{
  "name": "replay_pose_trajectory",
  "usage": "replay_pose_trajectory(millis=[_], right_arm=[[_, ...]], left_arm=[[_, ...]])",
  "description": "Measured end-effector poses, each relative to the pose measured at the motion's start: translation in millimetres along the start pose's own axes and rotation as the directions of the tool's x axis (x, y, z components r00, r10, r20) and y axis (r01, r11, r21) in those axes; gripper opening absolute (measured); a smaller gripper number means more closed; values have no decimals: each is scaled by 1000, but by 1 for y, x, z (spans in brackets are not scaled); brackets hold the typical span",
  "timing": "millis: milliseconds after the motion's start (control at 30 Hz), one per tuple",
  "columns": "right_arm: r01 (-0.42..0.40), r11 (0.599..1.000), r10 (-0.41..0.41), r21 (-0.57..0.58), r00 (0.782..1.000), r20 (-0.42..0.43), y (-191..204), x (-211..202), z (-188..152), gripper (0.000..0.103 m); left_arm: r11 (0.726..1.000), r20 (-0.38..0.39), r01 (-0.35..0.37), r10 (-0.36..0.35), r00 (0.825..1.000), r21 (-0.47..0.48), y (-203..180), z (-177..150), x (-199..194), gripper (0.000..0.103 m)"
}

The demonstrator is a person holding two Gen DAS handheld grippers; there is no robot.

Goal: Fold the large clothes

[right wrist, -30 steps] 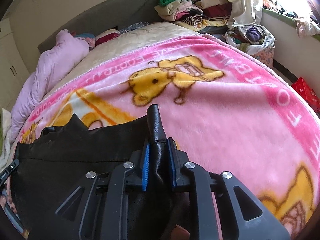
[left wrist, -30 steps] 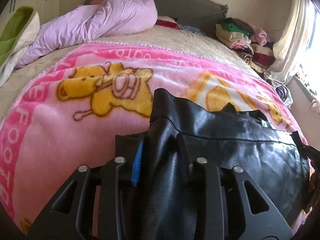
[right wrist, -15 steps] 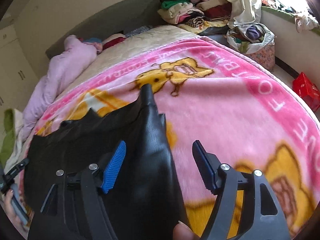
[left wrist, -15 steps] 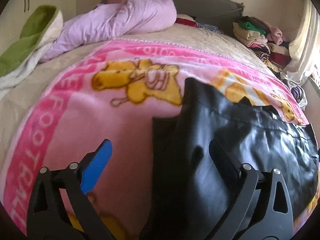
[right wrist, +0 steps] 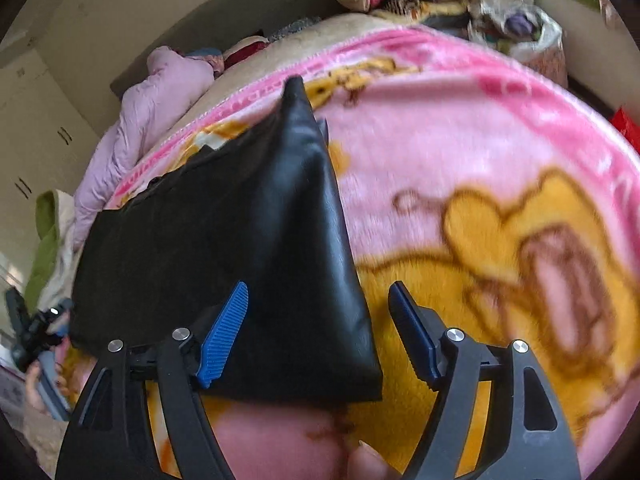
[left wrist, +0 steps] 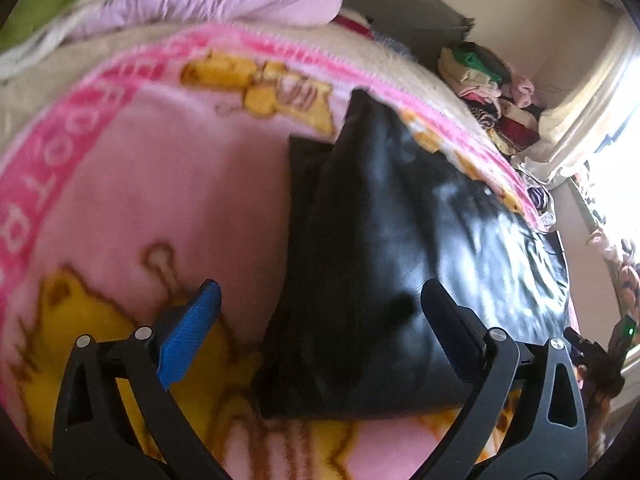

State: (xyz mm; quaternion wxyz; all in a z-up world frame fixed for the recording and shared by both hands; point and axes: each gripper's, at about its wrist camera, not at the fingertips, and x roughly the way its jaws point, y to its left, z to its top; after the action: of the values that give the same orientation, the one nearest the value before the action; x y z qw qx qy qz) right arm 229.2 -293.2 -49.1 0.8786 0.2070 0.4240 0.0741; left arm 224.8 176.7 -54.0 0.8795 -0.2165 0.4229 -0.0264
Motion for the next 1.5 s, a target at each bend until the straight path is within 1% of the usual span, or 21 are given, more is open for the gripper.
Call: replay_pose_trajectory(millis=[33,67,100,133,167,267,433,533,633,667,700,800,867,967,1167,1233,1267,1300,1367,1433,1500], right_arm=[[-34,999,34,19,999,-15,-2,2,-2,64],[-72,997,73,33,997,-27,-3,3,-2,45],[-82,996,83,36,996,-31,-1,2,-4,39],[-74,997,74,20,997,-28,2,0,-6,36],[-66,998,66,2,998,-20,5,-5,-7,29],[-33,999,33,-32,999,-1,15,-15,-13,25],[3,998,-2,-62,1000,7,20,-29,-26,25],[34,996,-34,-80,999,7,21,-34,-31,33],[92,987,-90,-134,996,22,29,-40,-34,47],[113,982,-109,-154,994,34,33,-43,-35,55],[140,975,-133,-174,990,57,38,-48,-37,66],[227,942,-190,-248,968,164,59,-66,-42,73],[256,922,-194,-292,955,225,74,-75,-47,78],[230,901,-137,-368,955,262,102,-81,-54,79],[63,885,19,-461,985,172,153,-65,-63,79],[14,880,58,-475,989,136,169,-53,-66,75],[4,876,64,-481,990,125,176,-48,-67,66],[-7,870,71,-493,991,112,184,-41,-68,60],[-27,863,87,-504,991,97,198,-32,-71,56],[-27,857,78,-515,994,78,211,-20,-74,45],[-9,863,41,-505,998,51,215,-5,-75,26]], left_arm=[[999,-10,29,-29,1000,-17,2,-2,3,93],[998,-17,59,-60,998,-27,2,-5,4,93],[995,-28,88,-89,996,-37,1,-7,7,90],[993,-45,108,-110,993,-46,0,-10,11,74],[995,-52,92,-94,994,-41,-3,-12,14,71],[998,-41,64,-64,997,-7,-10,-16,10,62],[998,-36,56,-56,998,8,-14,-26,-3,59],[999,-21,36,-36,999,16,-13,-31,-12,60],[1000,6,11,-12,1000,22,-12,-35,-24,60],[1000,12,5,-5,1000,27,-14,-35,-27,60],[999,18,-3,2,1000,33,-16,-36,-30,60],[998,51,-30,27,998,58,-18,-38,-43,60],[996,68,-50,46,997,70,-19,-39,-50,62],[992,95,-89,80,992,87,-21,-42,-59,71],[986,127,-142,131,983,82,-12,-41,-66,79],[987,131,-146,137,982,62,-7,-40,-66,84],[987,131,-149,141,981,53,-6,-39,-65,88],[988,132,-146,139,981,45,-4,-39,-65,89],[992,135,-120,116,984,26,-2,-38,-64,90],[996,128,-85,85,988,-6,1,-35,-59,93],[997,113,-66,69,991,-29,1,-32,-53,93]])
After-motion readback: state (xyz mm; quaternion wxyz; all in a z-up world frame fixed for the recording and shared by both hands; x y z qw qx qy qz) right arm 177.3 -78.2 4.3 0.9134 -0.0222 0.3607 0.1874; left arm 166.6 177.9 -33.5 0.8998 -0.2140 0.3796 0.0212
